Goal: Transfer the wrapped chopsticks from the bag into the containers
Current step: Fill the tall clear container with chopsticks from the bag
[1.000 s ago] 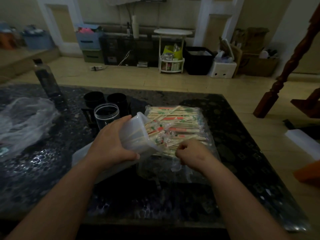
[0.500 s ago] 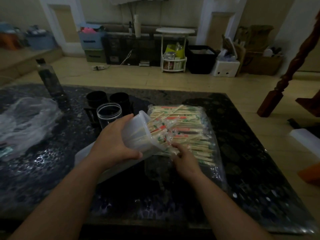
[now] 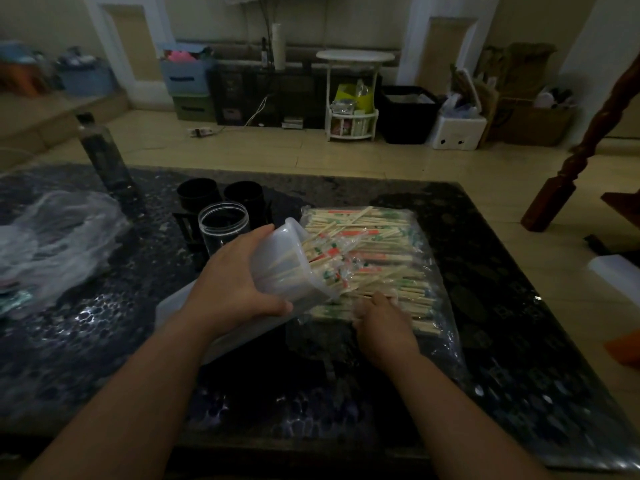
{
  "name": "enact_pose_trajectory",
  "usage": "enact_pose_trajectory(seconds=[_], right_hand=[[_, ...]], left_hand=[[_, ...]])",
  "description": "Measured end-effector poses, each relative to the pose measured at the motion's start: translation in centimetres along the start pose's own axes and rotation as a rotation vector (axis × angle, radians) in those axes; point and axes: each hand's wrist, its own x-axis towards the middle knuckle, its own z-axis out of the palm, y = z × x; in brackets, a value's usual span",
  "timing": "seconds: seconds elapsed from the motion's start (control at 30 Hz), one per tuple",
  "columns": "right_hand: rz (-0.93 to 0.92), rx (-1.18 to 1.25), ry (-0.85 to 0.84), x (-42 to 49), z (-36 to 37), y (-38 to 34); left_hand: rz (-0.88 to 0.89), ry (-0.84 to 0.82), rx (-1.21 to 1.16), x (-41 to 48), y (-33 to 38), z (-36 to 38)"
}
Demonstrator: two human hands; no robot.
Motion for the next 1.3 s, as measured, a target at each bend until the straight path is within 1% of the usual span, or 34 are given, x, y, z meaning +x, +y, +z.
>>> enact_pose_trajectory(seconds=[0.17, 0.33, 0.47, 0.67, 0.8, 0.9, 1.03, 1.17, 1.3], right_hand=[[-0.023, -0.03, 0.02, -0.2, -0.6, -0.2], [-0.045, -0.002, 0.055, -0.2, -0.7, -0.2], [-0.064, 0.049, 0.021, 0.0, -0.6, -0.2], [-0.08, 0.011, 0.012, 0.0, -0.2, -0.3], [-0.082, 0.068, 0.0, 0.2, 0.1, -0.2], [-0.131, 0.011, 0.002, 0.3, 0.3, -0.1], [-0.168, -0.107, 0.052, -0.5, 0.3, -0.2], [-0.2, -0.14, 0.073, -1.3, -0.9, -0.8], [-0.195, -0.113, 0.002, -2.0, -2.7, -1.0]], left_hand=[[0.004, -0.003, -0.001, 0.1, -0.1, 0.0], [0.005, -0.009, -0.006, 0.0, 0.0, -0.1], [-0.002, -0.002, -0.011, 0.0, 0.0, 0.0], [0.0, -0.011, -0.006, 0.0, 0.1, 0.0], [-0.009, -0.016, -0.006, -0.1, 0.1, 0.1], [0.001, -0.014, -0.002, 0.0, 0.0, 0.1], [0.003, -0.018, 0.003, 0.0, 0.1, 0.1], [0.006, -0.012, 0.003, 0.0, 0.0, 0.1], [0.01, -0.008, -0.004, 0.0, -0.1, 0.1]])
